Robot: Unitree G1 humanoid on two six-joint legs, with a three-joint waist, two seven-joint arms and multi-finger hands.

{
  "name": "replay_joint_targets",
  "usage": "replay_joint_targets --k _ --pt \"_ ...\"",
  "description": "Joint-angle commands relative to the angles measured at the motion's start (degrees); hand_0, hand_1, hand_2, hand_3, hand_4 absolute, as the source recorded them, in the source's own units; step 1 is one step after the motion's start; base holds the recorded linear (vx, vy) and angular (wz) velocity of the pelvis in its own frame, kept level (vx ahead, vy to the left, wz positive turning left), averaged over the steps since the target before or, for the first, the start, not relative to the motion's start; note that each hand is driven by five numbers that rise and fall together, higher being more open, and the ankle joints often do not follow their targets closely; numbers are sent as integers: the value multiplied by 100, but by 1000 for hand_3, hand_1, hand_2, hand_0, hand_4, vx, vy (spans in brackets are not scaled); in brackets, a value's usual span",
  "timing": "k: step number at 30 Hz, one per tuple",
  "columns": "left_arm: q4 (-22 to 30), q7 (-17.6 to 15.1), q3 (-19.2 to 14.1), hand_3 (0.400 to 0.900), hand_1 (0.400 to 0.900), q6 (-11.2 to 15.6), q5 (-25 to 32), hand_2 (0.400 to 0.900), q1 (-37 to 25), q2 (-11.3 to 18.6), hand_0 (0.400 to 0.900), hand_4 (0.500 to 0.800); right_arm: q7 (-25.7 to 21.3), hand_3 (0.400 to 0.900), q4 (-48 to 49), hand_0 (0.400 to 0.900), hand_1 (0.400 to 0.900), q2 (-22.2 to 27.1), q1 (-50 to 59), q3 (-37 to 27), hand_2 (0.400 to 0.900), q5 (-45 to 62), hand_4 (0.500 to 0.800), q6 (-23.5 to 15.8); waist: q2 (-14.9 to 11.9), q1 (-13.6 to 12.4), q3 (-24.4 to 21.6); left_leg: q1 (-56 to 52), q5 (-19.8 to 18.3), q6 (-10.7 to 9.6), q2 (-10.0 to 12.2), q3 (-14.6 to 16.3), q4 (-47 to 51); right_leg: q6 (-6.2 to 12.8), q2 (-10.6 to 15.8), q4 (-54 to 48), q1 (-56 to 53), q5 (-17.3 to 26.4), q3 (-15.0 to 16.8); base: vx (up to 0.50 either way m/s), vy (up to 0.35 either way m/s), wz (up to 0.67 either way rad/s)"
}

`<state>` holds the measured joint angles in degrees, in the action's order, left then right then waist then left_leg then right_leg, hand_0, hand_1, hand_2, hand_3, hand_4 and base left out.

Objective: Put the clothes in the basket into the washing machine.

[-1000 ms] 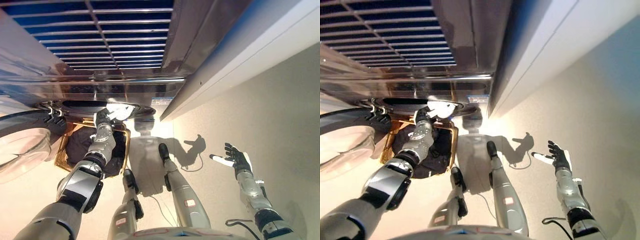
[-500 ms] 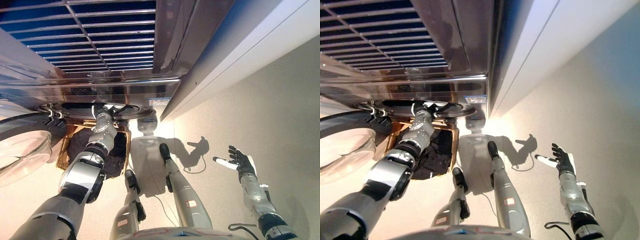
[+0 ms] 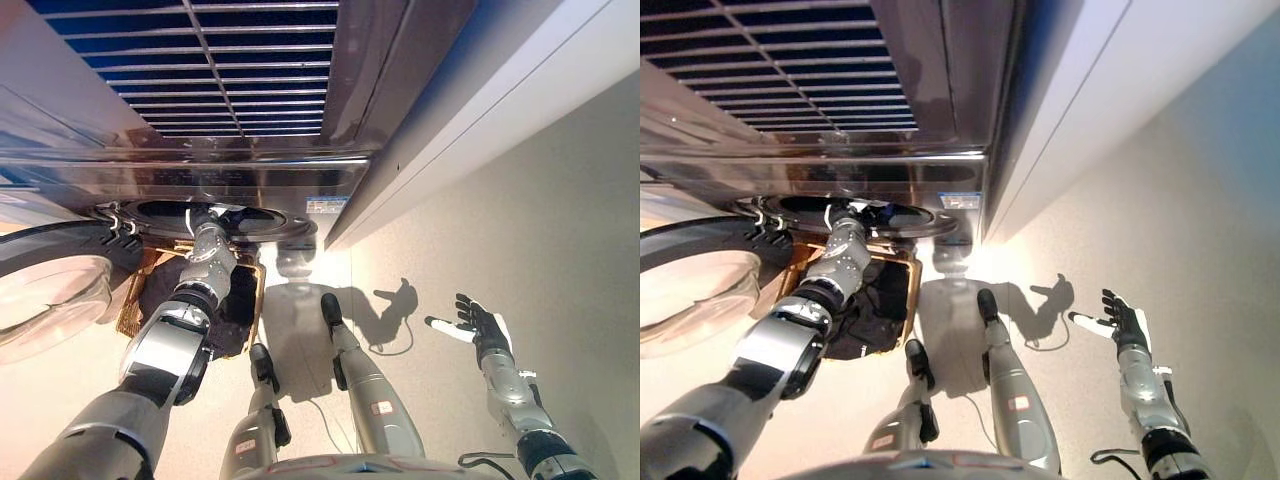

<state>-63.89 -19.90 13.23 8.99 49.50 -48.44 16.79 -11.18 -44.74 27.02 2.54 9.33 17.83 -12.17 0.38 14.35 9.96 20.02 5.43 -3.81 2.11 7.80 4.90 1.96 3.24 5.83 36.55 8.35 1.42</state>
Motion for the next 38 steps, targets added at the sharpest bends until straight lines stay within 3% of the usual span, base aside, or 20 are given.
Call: replay_joint_targets --k 1,6,11,16,18,22,29,38 --pt "356 96 -312 900 900 762 -159 900 -680 294 900 800 -122 900 316 900 900 478 -683 -264 900 -96 800 -150 198 90 -460 100 228 -230 200 -188 9 327 -113 92 -367 -414 -58 -13 3 -4" --pt "671 112 -302 900 900 802 -139 900 -370 146 900 800 -112 900 445 900 900 485 -647 -252 900 -131 800 -131 141 40 -456 92 214 -205 215 -214 -43 323 -123 85 -396 -408 -60 -6 2 -2" --pt "1187 195 -187 900 900 806 -166 900 322 -110 900 800 -151 900 379 900 900 441 -579 -280 900 -135 800 -79 49 -54 -428 90 77 -146 214 -285 -330 305 -103 107 -551 -428 -105 -8 3 7" --pt "1353 483 38 900 900 606 -701 900 1312 -74 900 800 -104 900 228 900 900 430 -359 -253 900 -163 800 -28 -68 -198 -464 -131 -97 -96 183 -354 -533 312 -61 52 -1014 -443 -125 29 16 6" --pt "1301 622 94 900 900 518 -1080 900 1742 15 900 800 -71 900 181 900 900 433 -298 -273 900 -195 800 -9 -100 -267 -514 -274 -168 -82 162 -364 -598 315 -39 -3 -1230 -452 -122 56 37 1" --pt "679 797 91 900 900 324 -2044 900 2323 211 900 800 27 900 -58 900 900 452 -149 -278 900 -329 800 23 -149 -419 -625 -625 -291 -55 142 -384 -697 338 -1 -157 -1685 -500 -137 70 38 -3" --pt "379 980 -369 900 900 246 -2258 900 3069 325 900 800 157 900 -384 900 900 380 -105 -283 900 -431 800 81 -148 -638 -844 -1187 -231 -51 147 -436 -545 363 60 -414 -2327 -549 -311 77 28 10" --pt "533 1148 -555 900 900 205 -2399 900 3695 310 900 800 256 900 -459 900 900 93 -216 -301 900 -345 800 99 -202 -796 -1089 -1655 -256 5 104 -501 -383 390 64 -536 -2839 -620 -467 52 19 8"
